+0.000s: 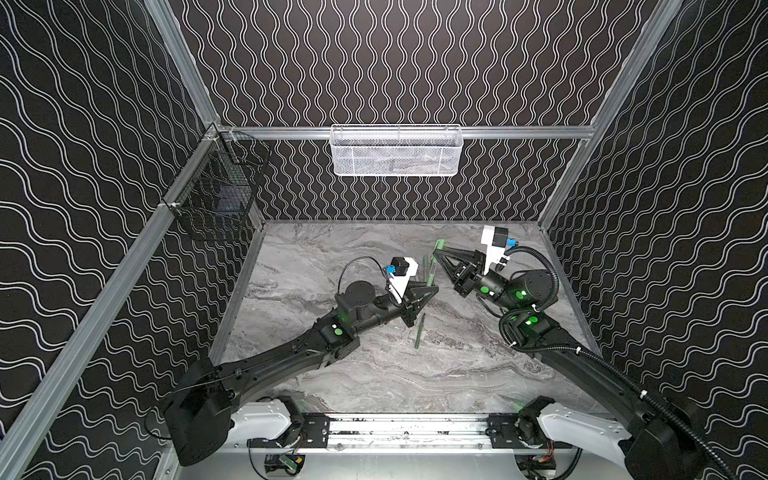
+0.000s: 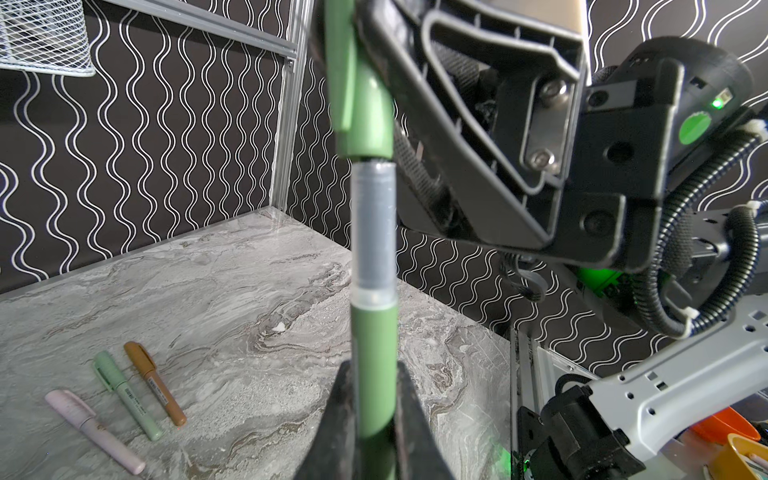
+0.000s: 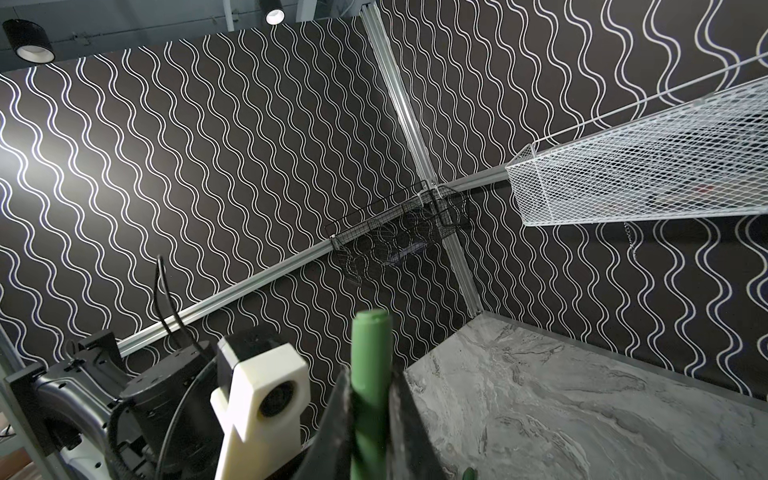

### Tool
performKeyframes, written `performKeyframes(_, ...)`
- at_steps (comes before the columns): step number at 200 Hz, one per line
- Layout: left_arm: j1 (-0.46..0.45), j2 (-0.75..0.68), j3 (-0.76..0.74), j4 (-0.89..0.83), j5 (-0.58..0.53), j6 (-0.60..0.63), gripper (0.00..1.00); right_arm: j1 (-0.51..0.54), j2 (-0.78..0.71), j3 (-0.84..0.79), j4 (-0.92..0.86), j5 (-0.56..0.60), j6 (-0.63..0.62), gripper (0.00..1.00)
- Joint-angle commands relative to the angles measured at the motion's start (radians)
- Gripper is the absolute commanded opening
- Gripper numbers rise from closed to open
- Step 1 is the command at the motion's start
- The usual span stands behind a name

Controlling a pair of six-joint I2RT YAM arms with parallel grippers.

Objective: Insert the pens into the pen caps
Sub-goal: 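Lower the green cap onto the pen nib with the right gripper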

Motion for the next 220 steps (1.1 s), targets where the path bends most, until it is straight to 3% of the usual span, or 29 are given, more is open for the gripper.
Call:
performKeyframes(1, -0.001, -0.004, 0.006, 0.015, -0.002, 0.011, 0.0, 0.0, 0.002, 0.024, -0.012, -0.003, -0.016, 0.04)
performKeyframes(160, -0.001, -0.016, -0.002, 0.023, -0.015, 0.012, 0.0, 0.01, -0.024, -0.041, -0.023, -0.005, 0.001, 0.04)
performKeyframes(220, -0.001, -0.034, -0.01, 0.021, -0.042, 0.019, 0.0, 0.035, -0.024, -0.063, -0.029, -0.043, 0.01, 0.12)
